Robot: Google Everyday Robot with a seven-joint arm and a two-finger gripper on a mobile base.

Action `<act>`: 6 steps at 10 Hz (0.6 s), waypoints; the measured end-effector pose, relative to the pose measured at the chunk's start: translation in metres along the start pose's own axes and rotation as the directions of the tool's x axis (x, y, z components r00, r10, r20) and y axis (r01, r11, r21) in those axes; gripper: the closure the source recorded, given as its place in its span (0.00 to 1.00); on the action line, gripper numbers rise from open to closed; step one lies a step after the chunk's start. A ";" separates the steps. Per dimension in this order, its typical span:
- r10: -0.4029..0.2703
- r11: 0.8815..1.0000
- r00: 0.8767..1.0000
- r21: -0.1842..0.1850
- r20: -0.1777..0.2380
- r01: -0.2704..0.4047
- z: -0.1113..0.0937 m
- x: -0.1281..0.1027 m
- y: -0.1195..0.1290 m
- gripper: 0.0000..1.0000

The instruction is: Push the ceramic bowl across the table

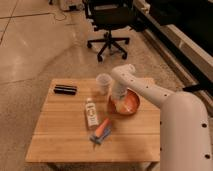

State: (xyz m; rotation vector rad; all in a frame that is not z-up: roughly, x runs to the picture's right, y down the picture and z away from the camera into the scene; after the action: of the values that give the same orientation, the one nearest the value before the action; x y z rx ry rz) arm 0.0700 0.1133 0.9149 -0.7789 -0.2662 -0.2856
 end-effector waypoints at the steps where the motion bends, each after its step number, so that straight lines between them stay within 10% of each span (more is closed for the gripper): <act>1: -0.002 1.000 1.000 0.000 0.001 0.002 0.000 0.000 0.000 0.35; 6: -0.014 1.000 1.000 -0.004 0.007 0.014 0.002 -0.002 -0.001 0.35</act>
State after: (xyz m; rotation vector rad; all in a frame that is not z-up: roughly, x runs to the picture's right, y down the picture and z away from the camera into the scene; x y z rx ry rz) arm 0.0678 0.1139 0.9164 -0.7825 -0.2774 -0.2969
